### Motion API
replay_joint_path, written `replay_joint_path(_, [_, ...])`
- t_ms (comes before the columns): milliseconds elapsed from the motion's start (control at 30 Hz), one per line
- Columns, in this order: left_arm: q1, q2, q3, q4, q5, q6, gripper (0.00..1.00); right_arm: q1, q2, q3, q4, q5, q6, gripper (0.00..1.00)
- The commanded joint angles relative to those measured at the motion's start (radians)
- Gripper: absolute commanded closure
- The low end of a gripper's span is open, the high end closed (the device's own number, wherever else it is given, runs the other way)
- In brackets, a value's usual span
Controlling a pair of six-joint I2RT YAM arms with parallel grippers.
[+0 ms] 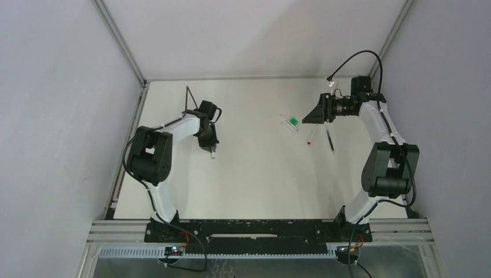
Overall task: Insert the pens into the pen caps
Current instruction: Pick up the pen from the center of the board.
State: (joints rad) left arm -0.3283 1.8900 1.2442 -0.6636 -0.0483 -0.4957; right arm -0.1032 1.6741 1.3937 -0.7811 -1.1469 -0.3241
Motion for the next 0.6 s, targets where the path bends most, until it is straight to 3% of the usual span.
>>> replay_joint_path(0, [-0.005, 0.051, -0.026, 0.007, 0.028, 0.015, 0.93, 0.004, -0.040, -0.005, 0.013, -0.023, -0.010, 0.40])
replay_joint_path(100, [-0.007, 0.010, -0.040, 0.026, 0.041, 0.023, 1.00, 0.009, -0.041, -0.008, 0.003, -0.015, -0.024, 0.40])
replay_joint_path(333, [-0.052, -0.148, -0.086, 0.089, 0.108, 0.044, 1.00, 0.025, -0.058, -0.030, 0.008, -0.014, -0.030, 0.40])
replay_joint_path(567, [-0.091, -0.324, -0.251, 0.386, 0.282, 0.061, 1.00, 0.073, -0.074, -0.063, 0.026, -0.006, -0.032, 0.40])
